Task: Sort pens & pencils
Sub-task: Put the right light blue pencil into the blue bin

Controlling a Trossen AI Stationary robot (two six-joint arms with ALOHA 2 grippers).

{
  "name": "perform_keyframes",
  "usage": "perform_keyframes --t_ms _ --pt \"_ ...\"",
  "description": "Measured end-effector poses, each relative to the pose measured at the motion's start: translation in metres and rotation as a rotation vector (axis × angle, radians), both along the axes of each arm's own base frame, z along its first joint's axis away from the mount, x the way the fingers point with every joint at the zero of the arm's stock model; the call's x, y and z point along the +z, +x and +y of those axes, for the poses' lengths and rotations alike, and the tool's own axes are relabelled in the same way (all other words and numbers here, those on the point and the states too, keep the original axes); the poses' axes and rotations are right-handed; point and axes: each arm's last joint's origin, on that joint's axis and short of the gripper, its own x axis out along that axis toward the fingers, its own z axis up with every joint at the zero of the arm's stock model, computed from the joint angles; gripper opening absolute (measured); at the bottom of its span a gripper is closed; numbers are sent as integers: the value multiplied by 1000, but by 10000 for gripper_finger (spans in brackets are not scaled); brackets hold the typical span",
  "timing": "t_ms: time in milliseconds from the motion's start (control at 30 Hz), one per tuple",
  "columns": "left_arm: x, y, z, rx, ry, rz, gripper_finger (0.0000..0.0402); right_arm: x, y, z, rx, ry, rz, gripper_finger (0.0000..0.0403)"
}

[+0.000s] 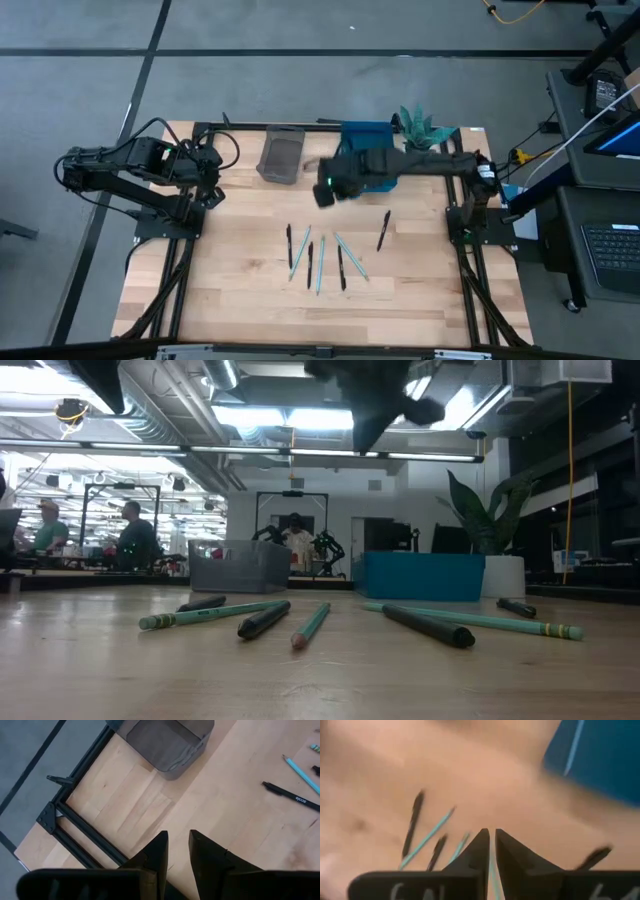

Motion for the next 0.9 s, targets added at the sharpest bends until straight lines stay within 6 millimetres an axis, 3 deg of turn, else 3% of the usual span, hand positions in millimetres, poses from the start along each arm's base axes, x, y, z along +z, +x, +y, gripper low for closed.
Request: perform_keyframes --t_ms 200,367,633,900 --pt "0 0 0 0 -5 0 73 -2 -5 60 13 50 -1 32" --pt "0 0 0 0 -6 0 73 -5 -13 91 4 80 27 32" --pt "0 0 0 1 -6 -1 73 -17 -19 102 -6 93 150 32" --pt "0 0 0 -2 -18 0 73 -17 -19 106 48 66 144 32"
